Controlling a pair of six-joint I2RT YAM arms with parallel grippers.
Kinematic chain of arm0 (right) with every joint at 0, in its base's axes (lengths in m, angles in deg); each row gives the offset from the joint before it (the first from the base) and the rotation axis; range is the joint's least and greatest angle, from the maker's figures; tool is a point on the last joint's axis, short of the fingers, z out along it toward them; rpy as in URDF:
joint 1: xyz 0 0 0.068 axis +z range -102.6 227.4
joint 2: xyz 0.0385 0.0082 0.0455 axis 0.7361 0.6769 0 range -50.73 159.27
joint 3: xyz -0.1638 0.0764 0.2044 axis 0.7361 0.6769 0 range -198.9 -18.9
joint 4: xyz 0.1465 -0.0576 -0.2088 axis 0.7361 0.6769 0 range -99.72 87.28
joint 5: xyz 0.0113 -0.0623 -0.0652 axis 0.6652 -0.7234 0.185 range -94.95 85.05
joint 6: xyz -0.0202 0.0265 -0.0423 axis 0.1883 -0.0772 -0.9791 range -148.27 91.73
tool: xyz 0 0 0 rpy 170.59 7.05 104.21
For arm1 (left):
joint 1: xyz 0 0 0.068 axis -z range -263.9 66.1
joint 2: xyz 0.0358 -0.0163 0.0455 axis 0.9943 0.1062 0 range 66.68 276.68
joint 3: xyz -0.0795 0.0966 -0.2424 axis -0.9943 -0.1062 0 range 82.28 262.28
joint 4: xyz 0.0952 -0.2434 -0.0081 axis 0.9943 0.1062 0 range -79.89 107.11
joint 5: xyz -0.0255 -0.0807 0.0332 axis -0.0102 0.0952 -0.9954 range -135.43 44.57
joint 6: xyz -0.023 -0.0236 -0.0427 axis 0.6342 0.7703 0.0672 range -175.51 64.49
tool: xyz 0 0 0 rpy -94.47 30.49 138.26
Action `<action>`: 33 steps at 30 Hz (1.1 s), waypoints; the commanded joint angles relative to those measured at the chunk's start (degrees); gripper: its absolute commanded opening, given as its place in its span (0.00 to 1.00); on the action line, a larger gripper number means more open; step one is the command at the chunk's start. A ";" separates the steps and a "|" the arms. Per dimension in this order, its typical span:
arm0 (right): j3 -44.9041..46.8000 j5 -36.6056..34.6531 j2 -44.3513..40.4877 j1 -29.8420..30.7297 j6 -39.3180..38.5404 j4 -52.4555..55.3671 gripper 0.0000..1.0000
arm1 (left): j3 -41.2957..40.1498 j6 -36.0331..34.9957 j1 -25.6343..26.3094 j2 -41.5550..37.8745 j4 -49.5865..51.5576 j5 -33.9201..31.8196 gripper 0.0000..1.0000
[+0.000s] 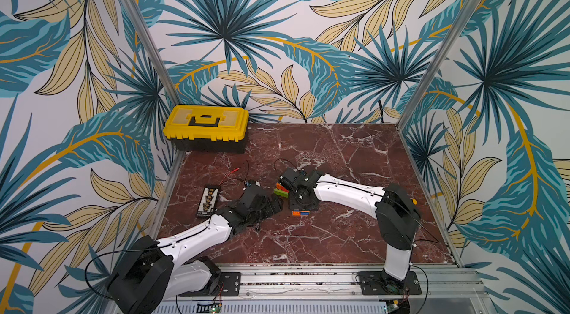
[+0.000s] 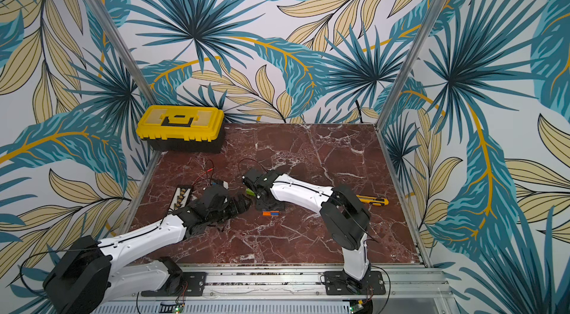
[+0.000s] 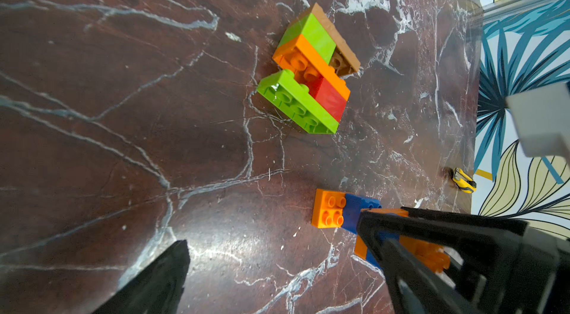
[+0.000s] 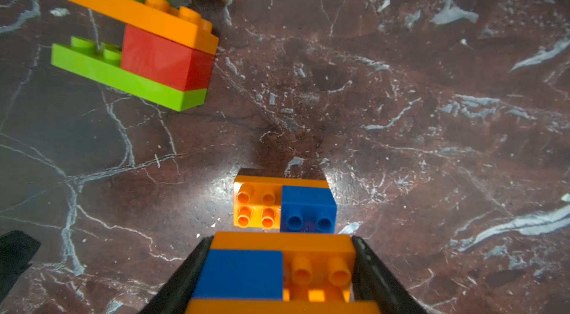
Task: Assemble the number 5 with lego
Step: Assemble the lego brick with the lego brick.
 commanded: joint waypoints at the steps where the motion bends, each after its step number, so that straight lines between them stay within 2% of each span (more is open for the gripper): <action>1: -1.24 -1.23 1.27 -0.25 -0.69 2.10 0.65 | 0.15 0.72 -0.47 -1.27 -1.34 -1.16 1.00; 33: -0.49 -0.81 1.61 -0.34 1.06 0.93 0.65 | -0.51 -0.33 -1.33 0.33 -3.87 -1.52 1.00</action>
